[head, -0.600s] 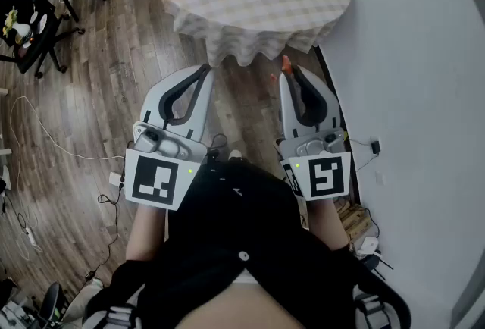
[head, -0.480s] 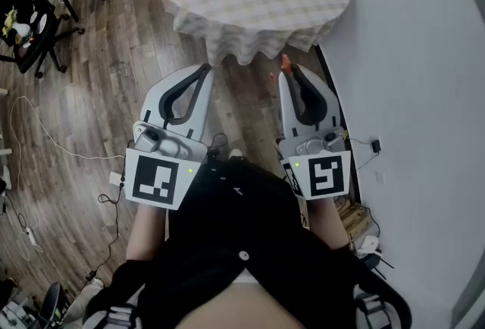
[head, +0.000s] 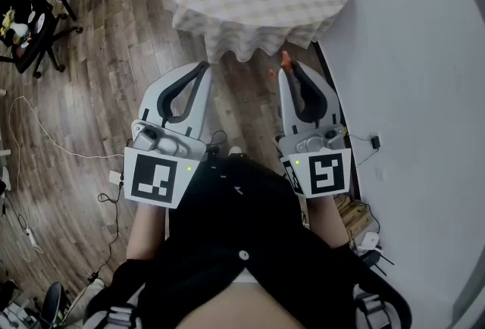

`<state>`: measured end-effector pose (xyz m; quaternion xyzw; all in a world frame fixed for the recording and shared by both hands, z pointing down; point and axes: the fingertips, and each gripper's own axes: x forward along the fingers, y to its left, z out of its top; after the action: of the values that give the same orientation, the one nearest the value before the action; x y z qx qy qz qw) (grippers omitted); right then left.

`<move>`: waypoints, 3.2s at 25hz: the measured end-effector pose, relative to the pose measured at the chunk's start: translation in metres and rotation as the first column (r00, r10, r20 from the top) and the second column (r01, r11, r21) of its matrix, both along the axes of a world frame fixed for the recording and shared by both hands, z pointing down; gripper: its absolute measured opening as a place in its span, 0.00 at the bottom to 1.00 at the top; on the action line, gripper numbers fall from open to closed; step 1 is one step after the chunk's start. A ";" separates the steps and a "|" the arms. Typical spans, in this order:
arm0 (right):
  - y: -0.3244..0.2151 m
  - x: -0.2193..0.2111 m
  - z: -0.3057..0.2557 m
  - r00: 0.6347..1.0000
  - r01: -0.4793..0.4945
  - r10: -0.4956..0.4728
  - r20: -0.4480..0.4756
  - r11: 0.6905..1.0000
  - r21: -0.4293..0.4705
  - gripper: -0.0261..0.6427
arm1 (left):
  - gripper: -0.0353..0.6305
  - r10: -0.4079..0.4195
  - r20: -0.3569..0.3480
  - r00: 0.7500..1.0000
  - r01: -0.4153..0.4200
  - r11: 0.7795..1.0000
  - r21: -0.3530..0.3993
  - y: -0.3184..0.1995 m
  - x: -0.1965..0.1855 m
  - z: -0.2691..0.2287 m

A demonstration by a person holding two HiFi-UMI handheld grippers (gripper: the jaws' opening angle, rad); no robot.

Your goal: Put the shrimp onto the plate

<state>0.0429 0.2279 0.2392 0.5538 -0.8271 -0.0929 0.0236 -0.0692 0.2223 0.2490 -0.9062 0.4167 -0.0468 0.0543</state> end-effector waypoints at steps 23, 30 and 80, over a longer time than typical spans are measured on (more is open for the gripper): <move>0.005 -0.036 -0.007 0.999 -0.046 0.047 -0.004 0.999 0.025 0.11 | 0.06 0.041 -0.017 0.999 -0.041 0.999 0.020 0.001 -0.036 -0.003; 0.010 -0.046 -0.002 0.997 -0.081 0.081 0.001 0.996 0.026 0.11 | 0.06 0.069 -0.012 0.998 -0.068 0.997 0.022 0.003 -0.048 0.001; -0.160 0.030 0.002 0.996 0.082 -0.083 0.034 0.996 0.025 0.11 | 0.06 -0.044 0.028 0.999 0.043 0.998 0.035 -0.138 0.039 -0.004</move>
<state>0.0732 0.0679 0.2410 0.5208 -0.8485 -0.0940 -0.0014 -0.0304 0.0847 0.2447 -0.8952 0.4361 -0.0539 0.0751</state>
